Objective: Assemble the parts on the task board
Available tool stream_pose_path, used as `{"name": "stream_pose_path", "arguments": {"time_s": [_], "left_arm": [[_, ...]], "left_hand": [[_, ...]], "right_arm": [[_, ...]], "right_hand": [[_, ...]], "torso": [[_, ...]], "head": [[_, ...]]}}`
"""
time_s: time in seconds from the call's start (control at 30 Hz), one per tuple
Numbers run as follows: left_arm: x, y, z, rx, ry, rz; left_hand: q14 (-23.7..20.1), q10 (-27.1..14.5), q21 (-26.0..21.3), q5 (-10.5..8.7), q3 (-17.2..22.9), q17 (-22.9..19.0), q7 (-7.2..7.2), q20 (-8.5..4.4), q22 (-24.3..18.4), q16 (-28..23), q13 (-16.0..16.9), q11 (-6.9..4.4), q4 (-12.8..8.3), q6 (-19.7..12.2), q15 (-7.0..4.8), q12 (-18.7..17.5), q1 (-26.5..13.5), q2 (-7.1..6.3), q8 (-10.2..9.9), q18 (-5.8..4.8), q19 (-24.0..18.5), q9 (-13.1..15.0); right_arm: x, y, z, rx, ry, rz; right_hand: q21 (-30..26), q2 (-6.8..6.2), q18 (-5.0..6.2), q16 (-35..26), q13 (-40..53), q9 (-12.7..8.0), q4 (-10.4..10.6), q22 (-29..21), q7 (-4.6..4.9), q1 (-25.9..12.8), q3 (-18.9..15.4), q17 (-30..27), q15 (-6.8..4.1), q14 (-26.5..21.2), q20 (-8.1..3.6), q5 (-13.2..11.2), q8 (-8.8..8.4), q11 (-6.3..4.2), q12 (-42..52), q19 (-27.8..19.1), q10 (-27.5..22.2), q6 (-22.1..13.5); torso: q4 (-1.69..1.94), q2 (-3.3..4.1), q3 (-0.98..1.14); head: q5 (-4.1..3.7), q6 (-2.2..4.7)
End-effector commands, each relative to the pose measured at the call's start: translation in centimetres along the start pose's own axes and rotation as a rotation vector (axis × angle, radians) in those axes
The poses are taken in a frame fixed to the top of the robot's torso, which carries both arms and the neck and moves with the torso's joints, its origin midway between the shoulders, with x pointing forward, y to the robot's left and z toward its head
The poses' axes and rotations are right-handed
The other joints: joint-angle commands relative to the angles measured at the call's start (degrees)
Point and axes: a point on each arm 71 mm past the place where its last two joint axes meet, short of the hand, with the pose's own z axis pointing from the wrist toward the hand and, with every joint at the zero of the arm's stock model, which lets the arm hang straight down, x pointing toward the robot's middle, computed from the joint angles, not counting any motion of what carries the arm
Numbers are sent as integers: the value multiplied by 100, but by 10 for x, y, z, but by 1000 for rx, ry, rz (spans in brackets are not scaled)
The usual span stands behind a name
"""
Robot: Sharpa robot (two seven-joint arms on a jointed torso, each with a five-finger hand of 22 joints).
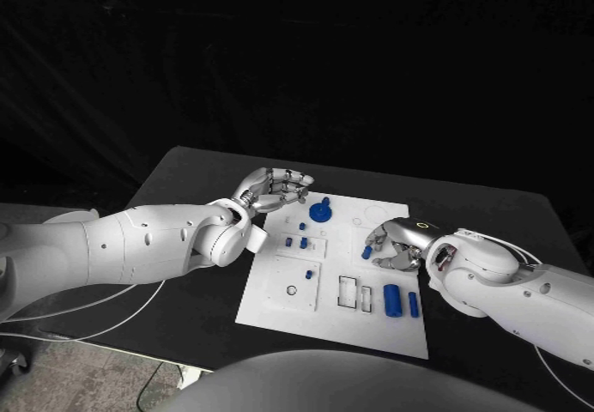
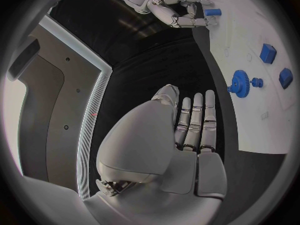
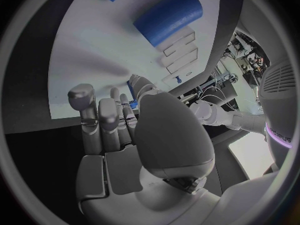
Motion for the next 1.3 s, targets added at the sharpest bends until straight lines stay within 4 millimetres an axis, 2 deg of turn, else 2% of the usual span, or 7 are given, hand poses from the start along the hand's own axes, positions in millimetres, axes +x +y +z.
{"name": "stream_pose_path", "arguments": {"time_s": [0.03, 0.33, 0.7, 0.83, 0.97, 1.13, 1.3], "left_arm": [[2, 0, 1, 2, 16, -16], [3, 1, 1, -1, 19, -18], [3, 1, 1, -4, 22, -19], [4, 2, 2, -5, 24, -20], [5, 2, 2, -6, 27, -22], [6, 3, 2, -8, 28, -23], [6, 4, 2, -11, 30, -24]], "left_hand": [[-21, 11, 41, 43, 20, -7, -3, -1, 13, 34, -10, 35, -25, -36, 27, 22, 16, 22, 24, 39, -51, -8], [-22, 12, 52, 51, 28, -17, -1, -5, 44, 36, -31, 39, -36, -49, 30, 23, 34, 30, 33, 37, -63, -20], [-23, 13, 61, 56, 36, -25, -2, -8, 70, 37, -48, 43, -43, -61, 32, 24, 46, 40, 39, 34, -73, -31], [-24, 14, 65, 58, 40, -28, -1, -9, 81, 37, -55, 44, -46, -64, 32, 24, 52, 45, 43, 33, -76, -34], [-24, 14, 65, 58, 40, -28, -1, -9, 81, 37, -55, 44, -46, -64, 32, 24, 52, 45, 43, 33, -76, -34], [-25, 17, 73, 62, 47, -35, 2, -12, 104, 38, -70, 48, -50, -66, 35, 26, 61, 56, 53, 31, -85, -42], [-25, 17, 73, 62, 47, -35, 2, -12, 104, 38, -70, 48, -50, -66, 35, 26, 61, 56, 53, 31, -85, -42]], "right_arm": [[0, 3, 1, -30, -16, 18], [-1, 8, 5, -48, -32, 29], [-1, 10, 8, -53, -40, 39], [-2, 9, 7, -55, -46, 41], [-3, 9, 5, -59, -63, 45], [-10, 12, -2, -72, -79, 52], [-31, 25, -12, -106, -109, 52]], "right_hand": [[53, -1, -17, 47, -36, -1, 0, 536, 56, -74, 58, 17, -17, 52, -2, 40, 4, -1, -61, 60, 81, 51], [174, -9, -36, 108, -142, 117, -53, 561, 30, -131, 191, 68, -50, 123, -38, -72, 193, -38, -198, 125, 296, 372], [260, 61, -47, 146, -209, 396, -154, 577, -73, -161, 291, 94, -99, 171, -80, -91, 540, -99, -293, 168, 474, 775], [275, 146, -44, 137, -207, 548, -310, 580, -108, -7, 414, 78, -152, 169, -123, 39, 688, -155, -274, 174, 639, 904], [275, 177, -42, 96, -198, 689, -515, 582, -83, 158, 557, 24, -199, 143, -173, 253, 793, -196, -248, 163, 832, 952], [277, 169, -41, 58, -192, 787, -662, 581, -71, 225, 671, -24, -217, 123, -203, 346, 834, -213, -248, 147, 938, 929], [254, 136, -36, 21, -192, 824, -730, 572, -60, 211, 735, -69, -218, 99, -212, 400, 814, -210, -266, 117, 974, 860]], "torso": [[-1, -4, -2], [-3, -3, -1], [-3, -4, -3], [5, -9, 0], [0, -14, 0], [1, -12, -3], [-4, -10, -5]], "head": [[-13, 1], [-14, 1], [-9, 1], [-4, 1], [21, 1], [48, 1], [59, 1]]}}
